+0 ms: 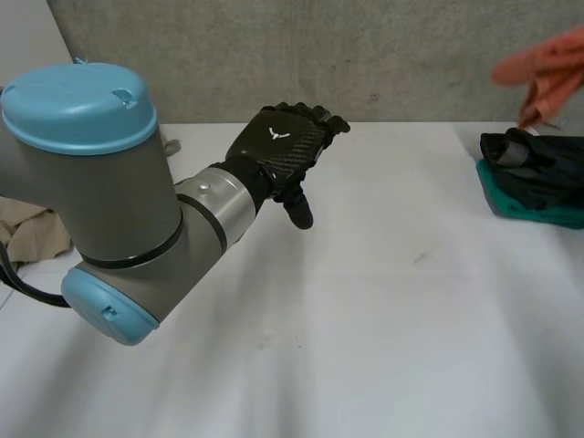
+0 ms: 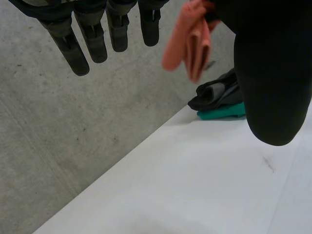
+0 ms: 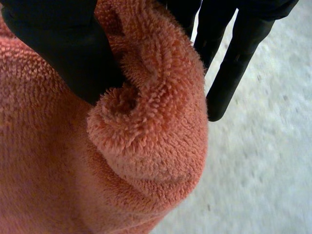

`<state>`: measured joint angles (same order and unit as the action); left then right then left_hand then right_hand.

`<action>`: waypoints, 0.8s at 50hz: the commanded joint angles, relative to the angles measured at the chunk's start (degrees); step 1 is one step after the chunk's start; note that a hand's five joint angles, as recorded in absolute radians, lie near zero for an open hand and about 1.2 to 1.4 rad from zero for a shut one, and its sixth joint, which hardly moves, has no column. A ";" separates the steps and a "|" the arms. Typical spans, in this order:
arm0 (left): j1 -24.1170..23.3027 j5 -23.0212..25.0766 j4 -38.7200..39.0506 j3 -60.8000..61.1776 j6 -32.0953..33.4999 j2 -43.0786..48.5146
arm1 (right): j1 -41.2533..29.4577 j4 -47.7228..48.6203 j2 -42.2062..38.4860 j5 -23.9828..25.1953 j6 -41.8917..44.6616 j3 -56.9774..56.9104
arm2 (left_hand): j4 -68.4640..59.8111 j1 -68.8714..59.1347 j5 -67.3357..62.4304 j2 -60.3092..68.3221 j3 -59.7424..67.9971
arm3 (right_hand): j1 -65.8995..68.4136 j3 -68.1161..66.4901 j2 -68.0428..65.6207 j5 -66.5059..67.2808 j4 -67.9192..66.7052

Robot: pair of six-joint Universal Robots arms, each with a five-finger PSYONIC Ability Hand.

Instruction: Fold the laundry.

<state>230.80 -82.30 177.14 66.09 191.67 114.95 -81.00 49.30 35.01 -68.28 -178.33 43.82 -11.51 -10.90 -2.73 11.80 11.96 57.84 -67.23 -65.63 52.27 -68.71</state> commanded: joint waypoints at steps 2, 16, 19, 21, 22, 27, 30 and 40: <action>-0.18 -0.14 0.05 0.88 -0.16 0.72 | 6.20 -0.34 -11.00 9.55 -2.20 -0.85 | -0.72 -1.34 0.50 0.44 0.28 | 22.16 -12.77 -14.37 17.73 -11.29; -3.17 -0.14 0.05 2.20 0.10 1.25 | 12.36 0.00 -9.96 16.60 -0.88 10.49 | -0.72 -1.34 0.50 0.44 0.28 | 22.16 -12.77 -14.37 17.73 -11.29; -3.25 -0.14 0.05 2.64 0.19 0.81 | 12.45 -0.26 -8.56 16.69 0.35 12.51 | -0.72 -1.34 0.50 0.44 0.28 | 22.16 -12.77 -14.37 17.73 -11.29; -3.52 -0.23 0.05 2.73 0.19 0.80 | 12.53 -0.61 -6.63 16.69 0.79 14.45 | -0.72 -1.34 0.50 0.44 0.28 | 22.16 -12.77 -14.37 17.73 -11.29; -3.69 -0.23 0.05 2.73 0.19 0.72 | 12.62 -0.70 -5.93 16.61 0.88 15.15 | -0.72 -1.34 0.50 0.44 0.28 | 22.16 -12.77 -14.37 17.73 -11.29; -4.66 -0.23 0.05 2.64 0.28 0.63 | 13.15 -2.72 -1.36 15.90 0.97 18.58 | -0.72 -1.34 0.50 0.44 0.28 | -6.90 16.30 14.69 -11.33 17.78; -4.84 -0.14 0.14 2.64 0.28 0.54 | 13.24 -6.05 1.28 15.46 1.14 19.81 | -0.56 -1.17 0.66 0.27 0.11 | -47.84 57.23 55.63 -52.27 58.71; -6.59 -0.05 0.22 2.38 0.11 -0.07 | 19.21 -25.91 11.39 9.67 15.36 22.80 | 0.11 -0.50 1.33 -0.40 -0.56 | -47.84 57.23 55.63 -52.27 58.71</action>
<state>225.23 -82.37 177.29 68.63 191.93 115.39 -65.80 34.43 40.65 -54.82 -172.71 64.89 -11.51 -10.90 -2.73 11.80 11.96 13.39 -12.38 -12.56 2.94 -11.95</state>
